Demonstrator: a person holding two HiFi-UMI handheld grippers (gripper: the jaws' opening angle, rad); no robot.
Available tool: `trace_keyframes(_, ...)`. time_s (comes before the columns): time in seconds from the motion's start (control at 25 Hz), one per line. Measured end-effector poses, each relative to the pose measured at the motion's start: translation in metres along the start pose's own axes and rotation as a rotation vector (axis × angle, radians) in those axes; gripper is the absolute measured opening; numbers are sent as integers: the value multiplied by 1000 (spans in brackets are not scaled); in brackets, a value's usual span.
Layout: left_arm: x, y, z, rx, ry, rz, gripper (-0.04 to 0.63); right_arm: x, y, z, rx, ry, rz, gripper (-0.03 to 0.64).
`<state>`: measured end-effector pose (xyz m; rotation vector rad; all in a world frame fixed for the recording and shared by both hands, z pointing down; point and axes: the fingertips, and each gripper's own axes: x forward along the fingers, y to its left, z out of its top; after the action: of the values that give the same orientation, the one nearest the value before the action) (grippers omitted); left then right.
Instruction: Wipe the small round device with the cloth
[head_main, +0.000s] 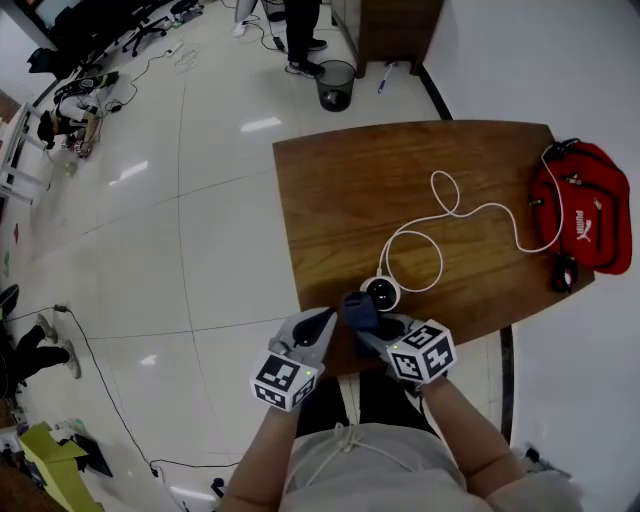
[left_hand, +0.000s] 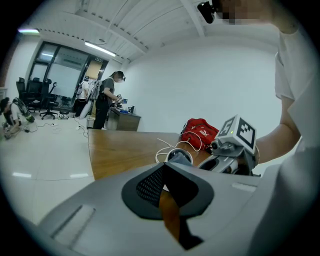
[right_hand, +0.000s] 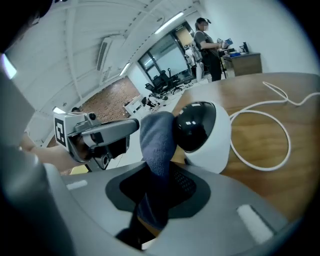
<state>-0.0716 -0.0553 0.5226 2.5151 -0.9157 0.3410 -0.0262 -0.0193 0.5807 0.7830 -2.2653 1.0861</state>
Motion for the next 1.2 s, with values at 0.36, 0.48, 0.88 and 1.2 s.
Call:
trace_keyframes(0.36,5,-8,-12,-27,13,-6,6,-6,-24,-48,161,78,5,103)
trace_keyframes(0.48,6,-8,-6,-24,1,-1,6,-18,-7,-48,63,95,24,103)
trace_keyframes(0.88,22,-26,13,51,-3,-19,6,-49,-10,4,-254,-135,-59,103)
trace_keyframes(1.2,33,-32,-4,30,21,-13,6,-35,-39,-30,-154,-37,-60,104)
